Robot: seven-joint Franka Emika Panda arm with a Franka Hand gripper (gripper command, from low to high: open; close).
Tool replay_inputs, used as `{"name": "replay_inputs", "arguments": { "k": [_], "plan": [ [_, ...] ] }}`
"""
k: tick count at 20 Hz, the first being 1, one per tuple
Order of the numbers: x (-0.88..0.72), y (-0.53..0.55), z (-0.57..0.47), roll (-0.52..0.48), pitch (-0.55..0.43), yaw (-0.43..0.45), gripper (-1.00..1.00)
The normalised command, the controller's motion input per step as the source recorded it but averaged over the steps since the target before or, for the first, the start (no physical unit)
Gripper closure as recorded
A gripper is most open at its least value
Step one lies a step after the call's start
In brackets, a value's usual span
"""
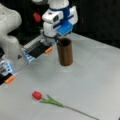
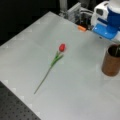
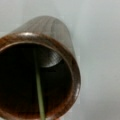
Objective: Flower insertion into a vase
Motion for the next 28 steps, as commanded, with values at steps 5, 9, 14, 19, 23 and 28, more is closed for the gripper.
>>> {"name": "replay_inputs", "arguments": {
  "k": [5, 9, 14, 19, 23, 28],
  "plan": [
    [0.65, -0.79, 0.09, -0.005, 0.061, 0.257, -1.00],
    [0.67, -0.75, 0.10, -0.047, 0.139, 0.238, -1.00],
    [0.56, -0.43, 0.10, -0.143, 0.205, 0.190, -1.00],
    [0.41, -0.28, -0.04, -0.180, 0.164, 0.147, -1.00],
    [0.33, -0.30, -0.18, -0.133, 0.081, 0.064, -1.00],
    [0.30, -0.29, -0.14, -0.078, 0.051, 0.086, -1.00]
  ]
}}
